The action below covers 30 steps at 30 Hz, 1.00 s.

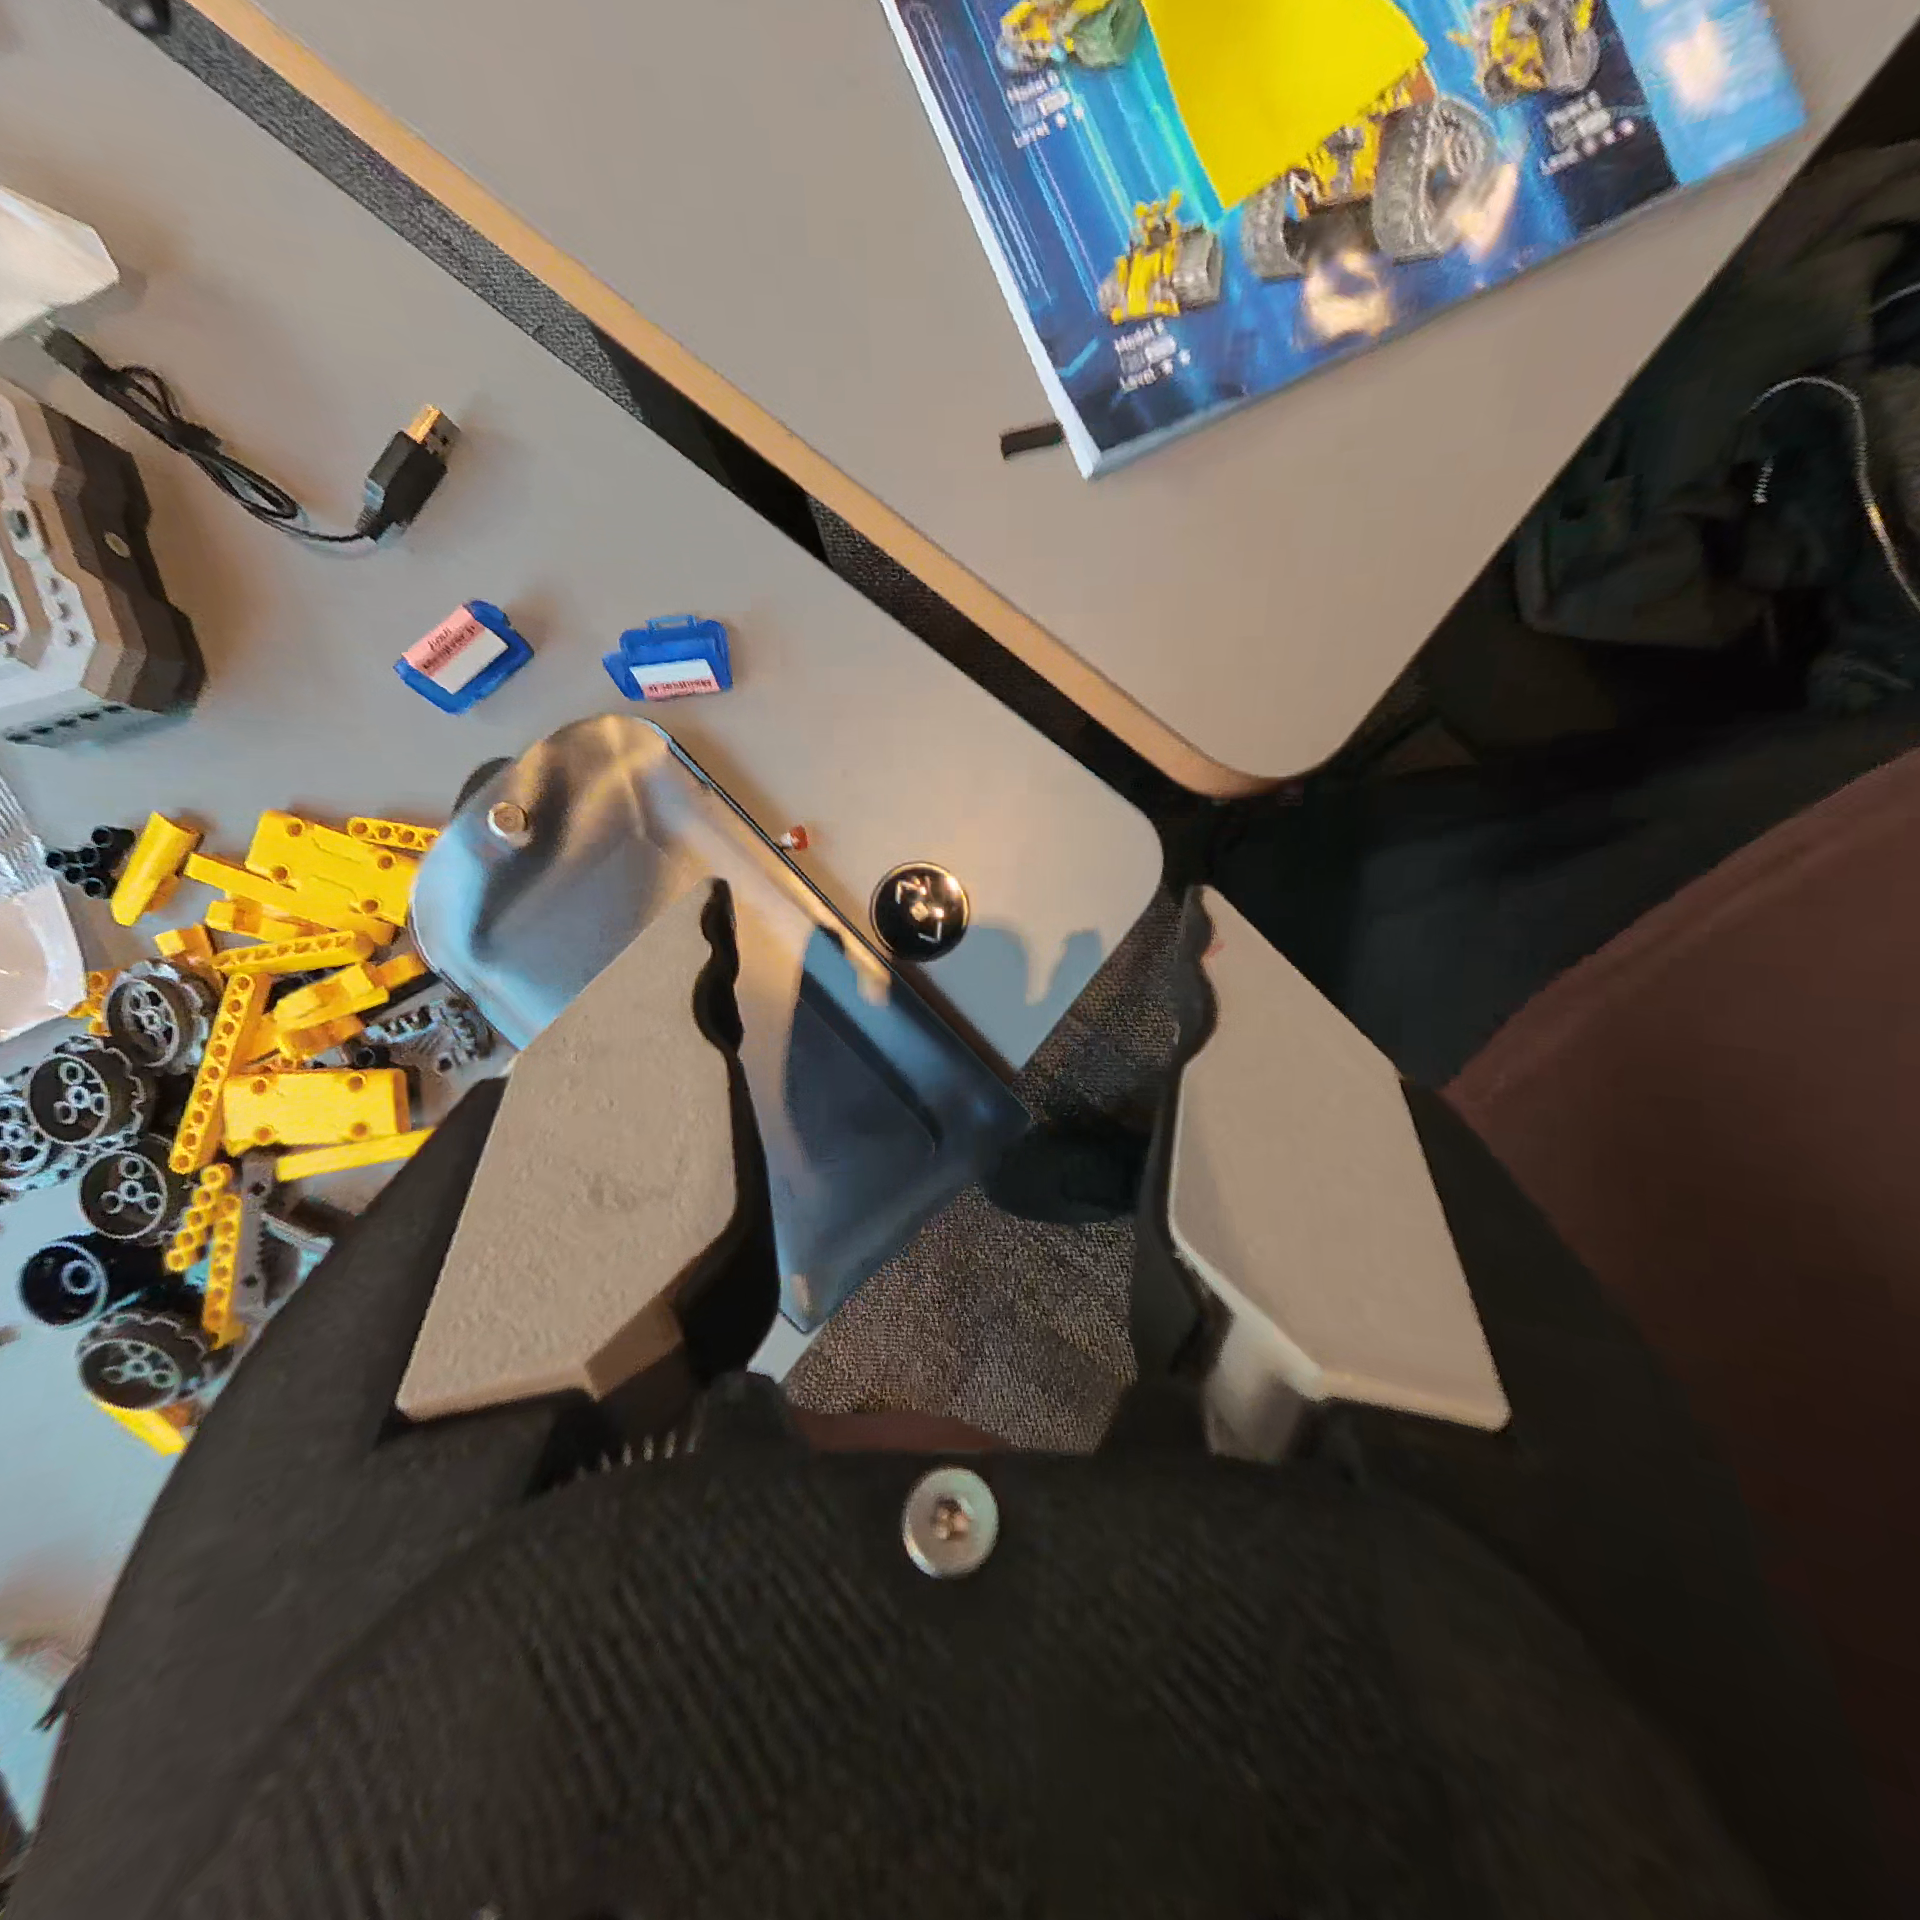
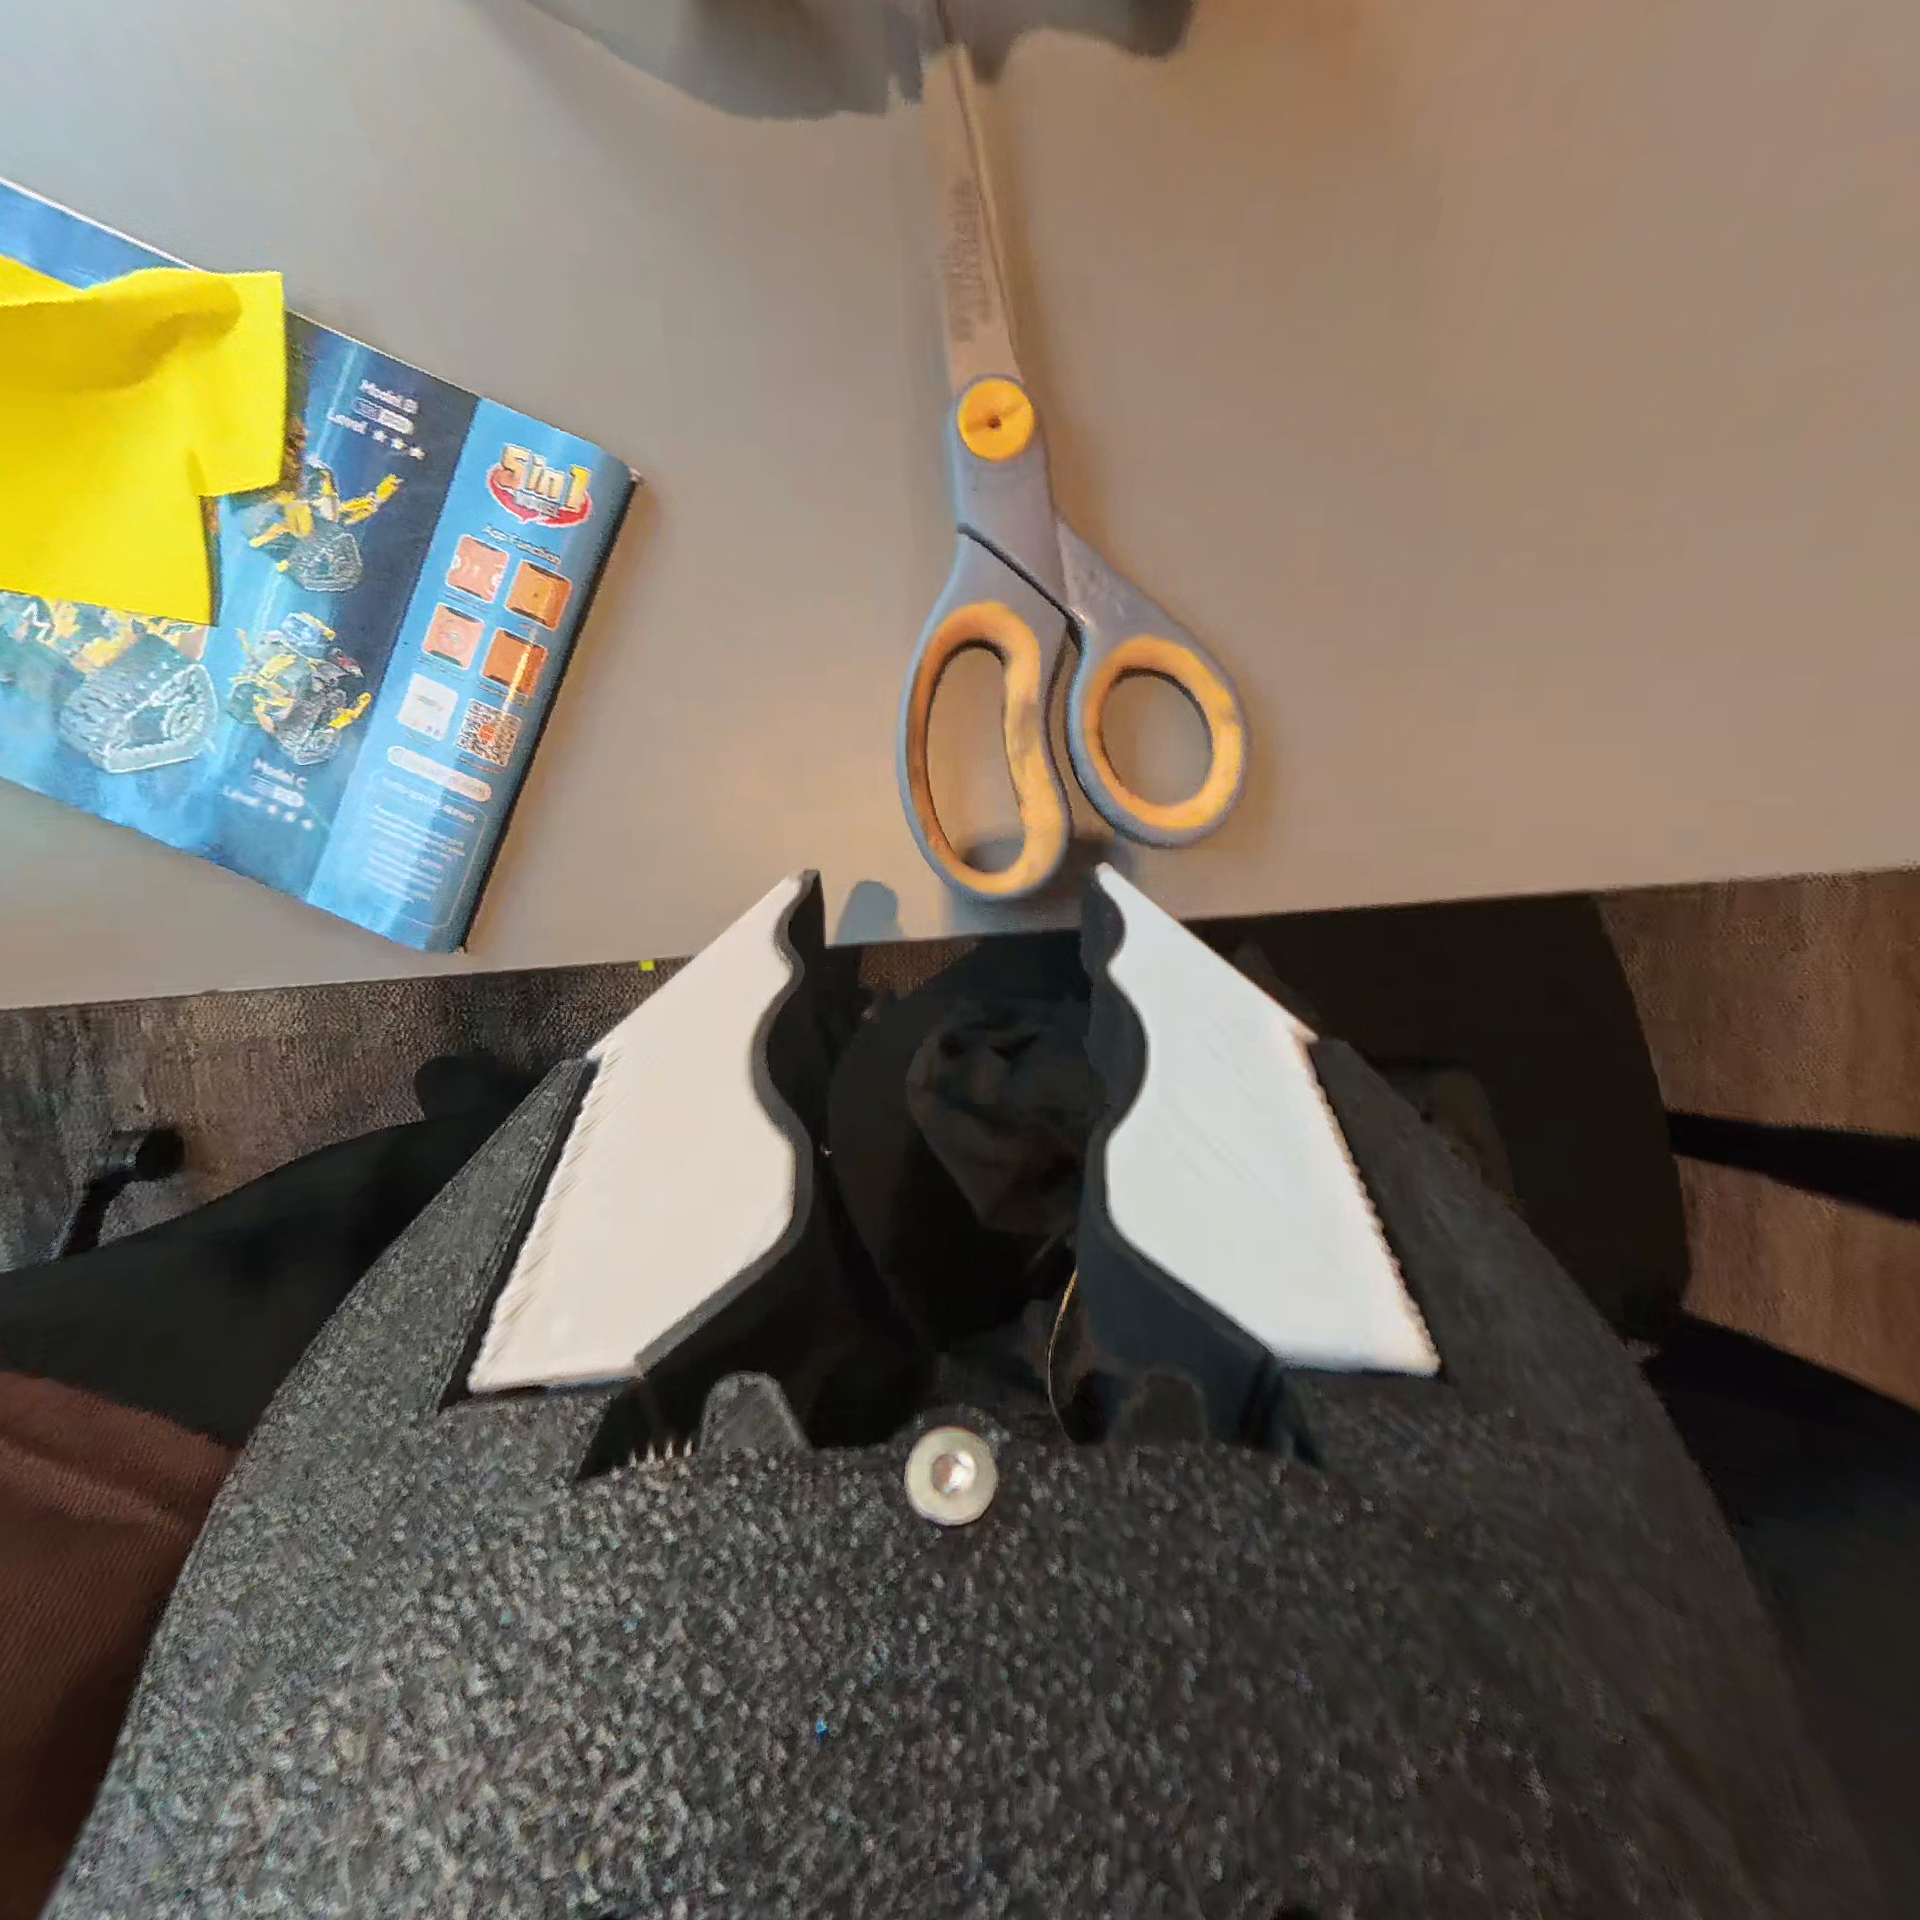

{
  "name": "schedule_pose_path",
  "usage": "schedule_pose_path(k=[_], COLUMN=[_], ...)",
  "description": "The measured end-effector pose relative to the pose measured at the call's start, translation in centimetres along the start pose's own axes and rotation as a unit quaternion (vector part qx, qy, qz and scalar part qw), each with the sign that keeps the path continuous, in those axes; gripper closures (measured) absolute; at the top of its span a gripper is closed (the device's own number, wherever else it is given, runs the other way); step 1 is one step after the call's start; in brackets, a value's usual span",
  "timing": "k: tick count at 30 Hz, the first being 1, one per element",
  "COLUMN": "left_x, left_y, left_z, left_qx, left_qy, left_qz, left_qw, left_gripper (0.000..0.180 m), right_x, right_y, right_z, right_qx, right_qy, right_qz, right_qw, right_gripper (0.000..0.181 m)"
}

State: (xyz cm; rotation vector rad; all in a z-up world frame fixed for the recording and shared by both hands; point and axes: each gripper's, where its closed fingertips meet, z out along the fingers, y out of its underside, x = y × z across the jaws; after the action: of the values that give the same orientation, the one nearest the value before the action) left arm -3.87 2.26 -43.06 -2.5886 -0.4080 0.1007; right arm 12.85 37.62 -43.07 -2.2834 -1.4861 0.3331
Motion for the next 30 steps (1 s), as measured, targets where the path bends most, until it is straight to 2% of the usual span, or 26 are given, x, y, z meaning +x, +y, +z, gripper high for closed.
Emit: schedule_pose_path(k=[5, 12, 17, 18, 19, 30], left_x=[0.3, -0.8, -0.4, -0.2, -0.1, 2.2], left_y=[1.2, -0.7, -3.1, -3.6, -4.2, -11.7], left_z=[-0.9, -1.3, 0.2, 0.8, 1.3, 5.0], left_qx=[0.014, 0.019, 0.0, -0.009, -0.019, -0.059], left_qy=[0.016, -0.001, -0.005, -0.007, -0.01, 0.024], left_qz=[0.012, 0.017, 0.012, 0.018, 0.023, 0.047], left_qw=[1.0, 1.0, 1.0, 1.0, 0.999, 0.997], left_gripper=[0.096, 0.096, 0.097, 0.097, 0.097, 0.095], right_x=[0.5, 2.0, 2.0, 1.7, 1.6, 1.9], right_y=[0.3, -0.8, -0.5, -0.2, -0.7, -1.2], right_z=[-1.5, 1.3, 5.4, 6.1, 6.2, 4.9], right_qx=[-0.005, -0.036, -0.078, -0.09, -0.079, -0.093], right_qy=[0.01, 0.016, -0.032, -0.051, -0.066, -0.216], right_qz=[0.014, -0.042, -0.093, -0.099, -0.1, -0.071], right_qw=[1.0, 0.998, 0.992, 0.99, 0.99, 0.969], right_gripper=[0.132, 0.131, 0.131, 0.138, 0.154, 0.157])
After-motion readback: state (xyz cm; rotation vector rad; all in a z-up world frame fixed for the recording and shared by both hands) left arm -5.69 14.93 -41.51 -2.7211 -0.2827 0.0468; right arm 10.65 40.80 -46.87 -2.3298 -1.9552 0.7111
